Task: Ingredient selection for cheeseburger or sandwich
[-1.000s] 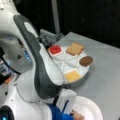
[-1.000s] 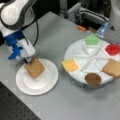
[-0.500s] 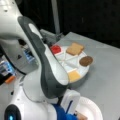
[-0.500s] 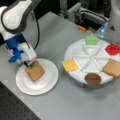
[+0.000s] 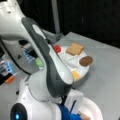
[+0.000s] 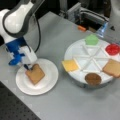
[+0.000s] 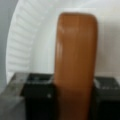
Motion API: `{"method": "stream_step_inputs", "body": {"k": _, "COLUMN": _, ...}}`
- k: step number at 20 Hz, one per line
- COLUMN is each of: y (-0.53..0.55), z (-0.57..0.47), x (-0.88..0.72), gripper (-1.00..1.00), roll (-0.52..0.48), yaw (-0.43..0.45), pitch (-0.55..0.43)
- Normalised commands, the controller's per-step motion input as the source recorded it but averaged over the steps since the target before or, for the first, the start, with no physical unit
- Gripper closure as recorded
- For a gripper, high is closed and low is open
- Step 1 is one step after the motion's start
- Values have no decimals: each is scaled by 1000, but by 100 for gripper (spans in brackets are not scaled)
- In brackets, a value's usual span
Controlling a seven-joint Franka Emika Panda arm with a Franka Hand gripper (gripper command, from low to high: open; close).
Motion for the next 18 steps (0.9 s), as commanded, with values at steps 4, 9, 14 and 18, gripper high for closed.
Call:
{"method": "stream_step_inputs", "body": {"k": 4, "y": -109, "z": 15, "x": 165, "gripper": 100, "roll": -95, "yaw": 192, "pitch": 69}}
{"method": "stream_step_inputs", "body": {"k": 9, "y": -132, "z": 32, "x": 109, "gripper": 100, "roll": -80, "yaw": 213, "pitch": 80}}
{"method": "stream_step_inputs", "body": {"k": 14, "y": -119, "z": 55, "x": 80, "gripper": -100, "roll": -57, "yaw": 210, "pitch": 82}}
{"method": "stream_step_inputs", "body": {"k": 18, "y": -98, "z": 64, "x": 69, "gripper": -100, "roll": -53, "yaw": 205, "pitch": 78}}
